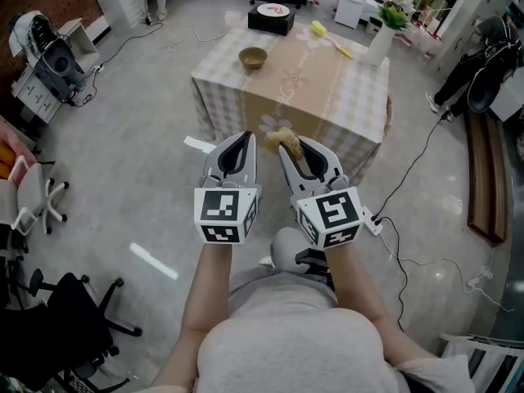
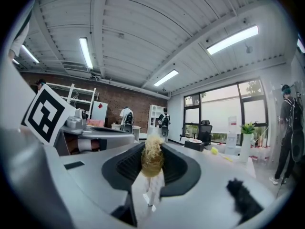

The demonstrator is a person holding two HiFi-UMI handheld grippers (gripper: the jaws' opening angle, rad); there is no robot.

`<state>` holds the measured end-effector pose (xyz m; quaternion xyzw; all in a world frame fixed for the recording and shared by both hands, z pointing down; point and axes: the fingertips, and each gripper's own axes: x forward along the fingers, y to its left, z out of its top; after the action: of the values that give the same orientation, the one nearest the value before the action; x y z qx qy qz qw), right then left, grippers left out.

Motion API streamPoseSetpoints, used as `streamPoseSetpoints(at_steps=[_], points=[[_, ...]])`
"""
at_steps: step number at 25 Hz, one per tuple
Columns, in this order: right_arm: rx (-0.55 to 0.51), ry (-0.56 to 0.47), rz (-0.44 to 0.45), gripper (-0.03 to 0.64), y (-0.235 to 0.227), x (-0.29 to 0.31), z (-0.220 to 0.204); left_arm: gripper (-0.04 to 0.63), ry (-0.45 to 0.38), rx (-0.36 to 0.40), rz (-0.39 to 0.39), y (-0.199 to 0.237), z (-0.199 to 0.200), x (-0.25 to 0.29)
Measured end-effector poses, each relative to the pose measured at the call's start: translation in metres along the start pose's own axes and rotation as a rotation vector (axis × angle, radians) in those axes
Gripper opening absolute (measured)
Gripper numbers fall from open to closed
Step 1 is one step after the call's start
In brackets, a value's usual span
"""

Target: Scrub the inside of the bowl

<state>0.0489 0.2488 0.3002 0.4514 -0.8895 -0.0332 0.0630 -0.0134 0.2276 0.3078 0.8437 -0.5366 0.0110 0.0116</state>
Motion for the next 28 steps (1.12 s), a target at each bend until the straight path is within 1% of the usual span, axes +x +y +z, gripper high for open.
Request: streamPoseSetpoints(at_steps=[7,15,19,28], points=[[0.018,0.008,-0.012,0.098,-0.019,0.023,-0.005,0.005,0.008,-0.001,-0.014,0.010,-0.003,0.026],[0.030,0.023,-0.005,0.098,-0.039,0.056,-0.015,0.005,0.028,-0.005,-0.012,0.029,-0.010,0.062],[0.053,0.013,0.001,0.098,-0.056,0.081,-0.014,0.004,0.032,0.006,-0.005,0.042,-0.009,0.085],[0.050,0.027,0.030,0.098,-0.090,0.141,-0.020,0.005,0.055,0.013,-0.010,0.072,-0.016,0.146]])
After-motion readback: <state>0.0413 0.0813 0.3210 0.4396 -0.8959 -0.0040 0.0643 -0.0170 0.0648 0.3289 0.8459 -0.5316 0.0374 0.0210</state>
